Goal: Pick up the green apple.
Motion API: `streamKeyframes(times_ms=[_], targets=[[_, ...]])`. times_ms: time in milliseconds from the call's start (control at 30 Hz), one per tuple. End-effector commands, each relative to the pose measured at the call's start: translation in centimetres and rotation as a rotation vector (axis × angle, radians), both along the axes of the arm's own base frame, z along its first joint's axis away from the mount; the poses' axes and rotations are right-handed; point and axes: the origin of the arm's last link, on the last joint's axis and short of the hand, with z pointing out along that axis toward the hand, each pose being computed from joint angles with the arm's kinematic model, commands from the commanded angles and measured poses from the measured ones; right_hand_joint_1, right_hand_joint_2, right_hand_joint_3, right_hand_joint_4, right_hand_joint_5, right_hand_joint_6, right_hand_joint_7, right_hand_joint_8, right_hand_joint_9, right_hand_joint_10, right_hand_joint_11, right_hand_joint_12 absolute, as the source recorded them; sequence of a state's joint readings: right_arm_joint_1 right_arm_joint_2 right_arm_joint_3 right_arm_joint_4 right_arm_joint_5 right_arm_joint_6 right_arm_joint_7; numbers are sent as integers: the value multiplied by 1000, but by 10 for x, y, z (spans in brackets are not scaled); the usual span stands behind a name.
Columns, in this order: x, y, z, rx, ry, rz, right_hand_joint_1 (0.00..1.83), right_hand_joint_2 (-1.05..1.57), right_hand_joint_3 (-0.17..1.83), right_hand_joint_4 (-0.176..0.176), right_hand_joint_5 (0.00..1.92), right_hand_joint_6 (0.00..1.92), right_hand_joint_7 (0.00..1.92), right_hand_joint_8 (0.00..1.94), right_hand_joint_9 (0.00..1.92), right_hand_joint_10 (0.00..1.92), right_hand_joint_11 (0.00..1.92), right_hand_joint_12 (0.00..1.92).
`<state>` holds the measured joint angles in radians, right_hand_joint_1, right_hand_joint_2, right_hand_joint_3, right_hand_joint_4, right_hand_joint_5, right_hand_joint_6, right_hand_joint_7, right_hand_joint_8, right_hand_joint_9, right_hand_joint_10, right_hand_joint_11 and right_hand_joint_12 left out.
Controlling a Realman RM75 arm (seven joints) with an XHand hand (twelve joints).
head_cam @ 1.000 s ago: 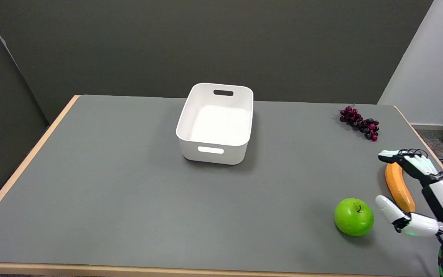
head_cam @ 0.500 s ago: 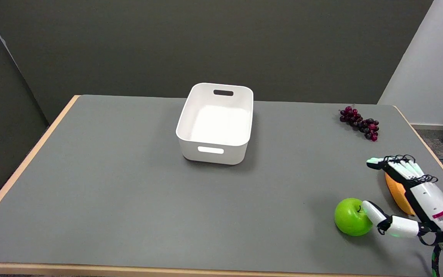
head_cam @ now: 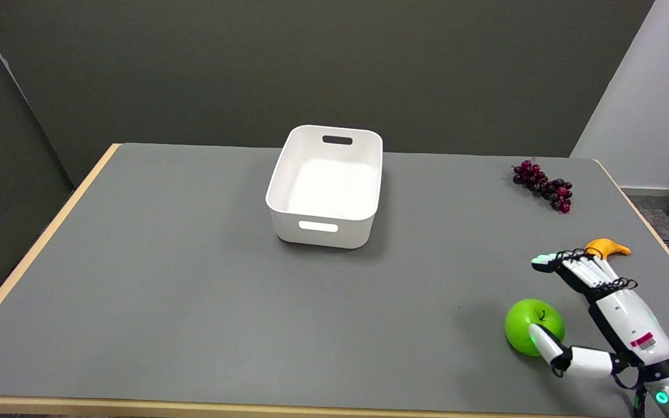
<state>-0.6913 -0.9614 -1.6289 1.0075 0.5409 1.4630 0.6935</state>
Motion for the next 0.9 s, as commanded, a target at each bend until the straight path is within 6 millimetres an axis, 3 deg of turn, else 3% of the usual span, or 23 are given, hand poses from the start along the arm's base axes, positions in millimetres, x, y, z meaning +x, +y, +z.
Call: streamKeyframes(times_ms=[33, 500, 900], targets=[[-11, 10, -34, 66, -12, -16, 516, 589, 935, -84, 303, 623, 310, 549, 168, 771, -1, 987], [-25, -18, -31, 76, 1, -77, 509, 590, 935, -82, 301, 618, 303, 542, 162, 765, -1, 972], [-35, -9, -17, 14, 9, -123, 510, 589, 936, -80, 299, 616, 299, 539, 157, 759, -1, 972]])
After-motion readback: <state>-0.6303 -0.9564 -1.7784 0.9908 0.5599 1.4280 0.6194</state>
